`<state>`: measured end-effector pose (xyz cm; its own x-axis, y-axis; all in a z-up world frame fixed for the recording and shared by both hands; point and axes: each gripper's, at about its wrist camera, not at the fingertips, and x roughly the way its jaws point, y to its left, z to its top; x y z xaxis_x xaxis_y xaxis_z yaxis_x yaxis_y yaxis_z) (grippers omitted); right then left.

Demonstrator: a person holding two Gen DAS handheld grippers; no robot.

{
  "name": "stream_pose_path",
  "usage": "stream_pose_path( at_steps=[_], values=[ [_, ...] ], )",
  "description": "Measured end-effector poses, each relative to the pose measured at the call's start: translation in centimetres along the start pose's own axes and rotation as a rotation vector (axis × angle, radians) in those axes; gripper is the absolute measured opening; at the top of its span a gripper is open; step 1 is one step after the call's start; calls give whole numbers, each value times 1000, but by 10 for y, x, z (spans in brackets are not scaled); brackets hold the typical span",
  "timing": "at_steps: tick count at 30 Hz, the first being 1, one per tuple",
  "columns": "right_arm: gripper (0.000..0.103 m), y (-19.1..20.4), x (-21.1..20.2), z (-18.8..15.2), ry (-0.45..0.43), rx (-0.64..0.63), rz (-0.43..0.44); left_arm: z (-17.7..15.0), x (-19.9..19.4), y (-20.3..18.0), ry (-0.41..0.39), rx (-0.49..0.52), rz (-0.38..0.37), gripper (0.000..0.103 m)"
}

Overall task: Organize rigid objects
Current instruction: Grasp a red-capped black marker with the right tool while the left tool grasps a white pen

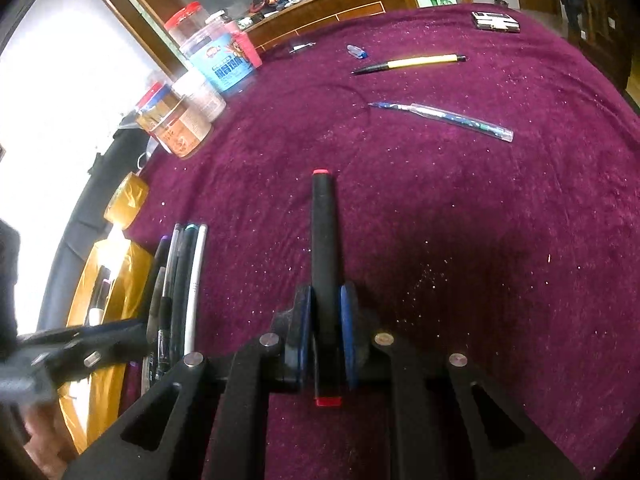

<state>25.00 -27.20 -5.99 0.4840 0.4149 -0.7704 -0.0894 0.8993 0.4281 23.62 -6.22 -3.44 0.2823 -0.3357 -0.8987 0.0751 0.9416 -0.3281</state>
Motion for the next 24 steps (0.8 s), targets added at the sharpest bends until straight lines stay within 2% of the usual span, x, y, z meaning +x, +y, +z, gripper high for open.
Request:
stream_pose_path(
  at_steps=[6,9,11,14,15,20,21,22,24],
  values=[
    [13,-3,0,0,9,26,13,14,9,0,-13,-32,-11,37],
    [13,-4,0,0,11,33,16,19,17,0,-1,-36,36,37],
    [13,-5,-1,0,13,39,20,23,28,-1,38,-33,74,33],
    [13,-5,-1,1,14,43,23,27,36,-9,60,-2,153,33],
    [13,-5,-1,0,14,43,22,27,42,-11,93,5,167,33],
    [13,-5,-1,1,14,44,21,25,43,-12,94,-6,216,29],
    [13,-5,-1,1,14,42,20,23,42,-13,85,-1,227,27],
    [13,-5,-1,1,14,40,19,21,42,-15,73,15,252,16],
    [13,-5,-1,1,14,38,20,15,42,-17,56,29,267,6]
  ],
)
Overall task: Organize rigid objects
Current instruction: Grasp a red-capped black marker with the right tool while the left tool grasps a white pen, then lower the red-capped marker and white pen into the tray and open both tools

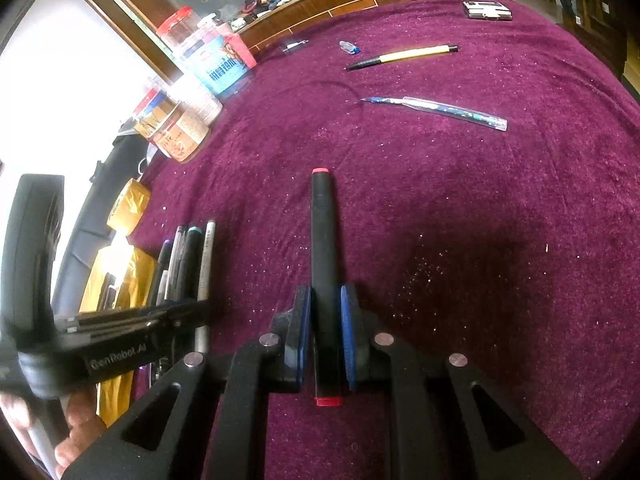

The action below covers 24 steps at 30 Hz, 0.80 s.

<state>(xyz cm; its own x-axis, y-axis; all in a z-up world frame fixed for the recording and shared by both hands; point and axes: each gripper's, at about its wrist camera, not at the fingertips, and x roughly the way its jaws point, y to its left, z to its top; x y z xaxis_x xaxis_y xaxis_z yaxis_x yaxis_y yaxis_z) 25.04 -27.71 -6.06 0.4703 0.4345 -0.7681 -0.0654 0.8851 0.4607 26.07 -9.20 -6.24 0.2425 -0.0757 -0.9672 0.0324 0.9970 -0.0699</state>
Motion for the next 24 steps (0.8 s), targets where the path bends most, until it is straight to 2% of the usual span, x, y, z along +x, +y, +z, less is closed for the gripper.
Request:
stream_pose_path(
  at_steps=[5,9,17,24],
  values=[
    [13,3,0,-1,-1,-15,-11,-27,-7,-5,-25,69,-28,5],
    [13,6,1,-2,-13,-36,-28,-33,-8,-9,-58,113,-28,5],
    [13,8,1,-3,-17,-49,-40,-28,-3,14,-56,34,-191,6],
    [13,10,0,-3,-16,-64,-40,-32,-6,24,-50,3,-231,5]
  ],
)
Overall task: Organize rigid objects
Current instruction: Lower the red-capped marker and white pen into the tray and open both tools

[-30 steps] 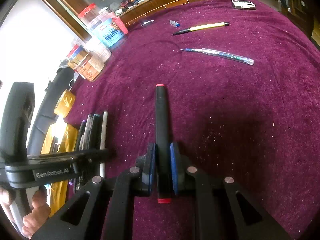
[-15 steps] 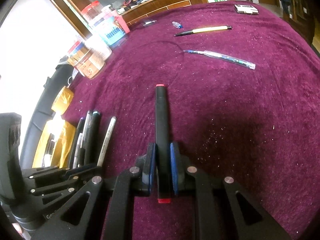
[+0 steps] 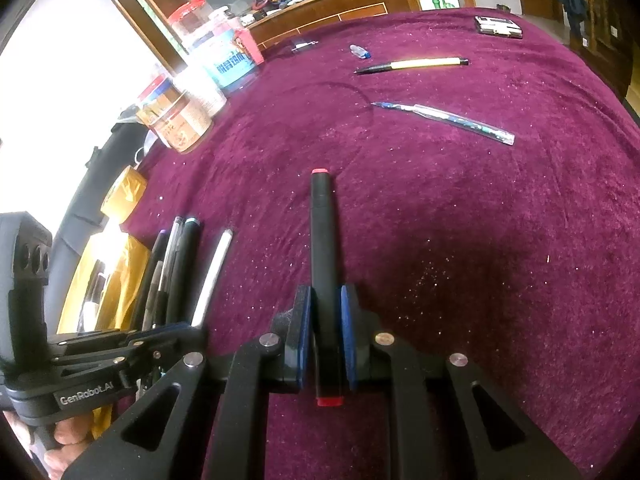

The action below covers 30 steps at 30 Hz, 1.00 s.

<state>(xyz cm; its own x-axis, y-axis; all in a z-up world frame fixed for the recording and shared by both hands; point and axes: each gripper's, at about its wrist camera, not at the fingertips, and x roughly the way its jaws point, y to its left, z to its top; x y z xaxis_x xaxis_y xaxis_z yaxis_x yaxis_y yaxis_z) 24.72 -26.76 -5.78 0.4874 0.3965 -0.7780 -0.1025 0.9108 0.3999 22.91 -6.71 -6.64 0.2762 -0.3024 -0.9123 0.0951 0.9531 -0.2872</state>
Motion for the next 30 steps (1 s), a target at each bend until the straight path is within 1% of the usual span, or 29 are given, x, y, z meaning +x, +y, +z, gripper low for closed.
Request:
stream_pose_path(
  at_steps=[3,6,7,9,12,15,16,19,21,22,23,25,26,28,30],
  values=[
    [13,1,0,0,-1,-1,14,-6,-3,5,31,-36,-52,5],
    [12,8,-3,-1,-13,-25,35,-24,-16,5,16,-45,-93,5],
    [12,11,-6,-1,-24,-38,46,-32,-23,5,15,-46,-126,5],
    [13,15,-9,-2,-39,-55,68,-42,-35,6,19,-51,-159,5],
    [13,23,-14,-5,-64,-84,93,-57,-70,16,-16,-61,-218,5],
    [13,32,-14,-8,-71,-114,96,-73,-110,35,-77,-79,-247,5],
    [13,37,-15,-10,-73,-130,99,-80,-124,46,-97,-89,-245,5],
    [13,47,-16,-15,-88,-159,113,-105,-162,82,-175,-120,-200,5],
    [13,57,-20,-20,-84,-155,111,-116,-176,106,-212,-159,-166,5],
    [13,63,-22,-21,-77,-147,125,-122,-185,124,-228,-188,-155,5],
    [13,73,-26,-23,-74,-145,163,-125,-190,135,-240,-211,-149,5],
    [13,103,-32,-28,-57,-140,243,-128,-203,163,-277,-260,-124,5],
    [13,116,-33,-30,-49,-153,255,-128,-207,172,-291,-272,-115,5],
    [13,158,-34,-36,-46,-205,277,-124,-210,187,-311,-296,-94,5],
    [13,192,-29,-41,-26,-247,296,-116,-208,199,-315,-295,-82,5]
  ],
)
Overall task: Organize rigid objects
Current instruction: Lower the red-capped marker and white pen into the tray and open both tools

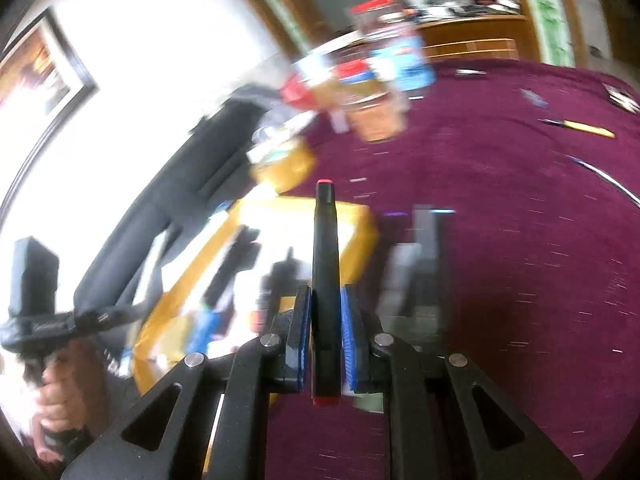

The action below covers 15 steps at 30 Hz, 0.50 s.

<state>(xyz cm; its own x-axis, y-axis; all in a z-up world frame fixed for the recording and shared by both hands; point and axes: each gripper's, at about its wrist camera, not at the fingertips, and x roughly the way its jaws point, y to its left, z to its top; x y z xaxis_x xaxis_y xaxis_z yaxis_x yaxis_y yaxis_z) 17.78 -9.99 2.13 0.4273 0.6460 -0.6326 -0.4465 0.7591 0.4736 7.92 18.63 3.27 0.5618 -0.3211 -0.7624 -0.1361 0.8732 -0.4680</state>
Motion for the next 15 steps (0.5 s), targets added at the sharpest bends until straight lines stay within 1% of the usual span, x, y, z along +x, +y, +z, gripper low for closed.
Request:
stream_pose_path(
  at_steps=[3,5,6,8,11,15],
  values=[
    [13,33,32,2,41,-39,4,13,20,9,17,-5,12,5],
    [13,43,57,2,78,-36,0,21,39,16,43,-7,22,5],
    [13,46,68,2,93,-23,-10,26,47,17,54,-5,17,5],
    [13,48,86,0,117,-3,-68,34,54,23,73,2,8,5],
    [13,45,96,-1,121,0,-94,47,71,27,83,8,46,5],
    [13,39,107,-1,139,-9,-138,56,94,37,131,-3,107,5]
  ],
)
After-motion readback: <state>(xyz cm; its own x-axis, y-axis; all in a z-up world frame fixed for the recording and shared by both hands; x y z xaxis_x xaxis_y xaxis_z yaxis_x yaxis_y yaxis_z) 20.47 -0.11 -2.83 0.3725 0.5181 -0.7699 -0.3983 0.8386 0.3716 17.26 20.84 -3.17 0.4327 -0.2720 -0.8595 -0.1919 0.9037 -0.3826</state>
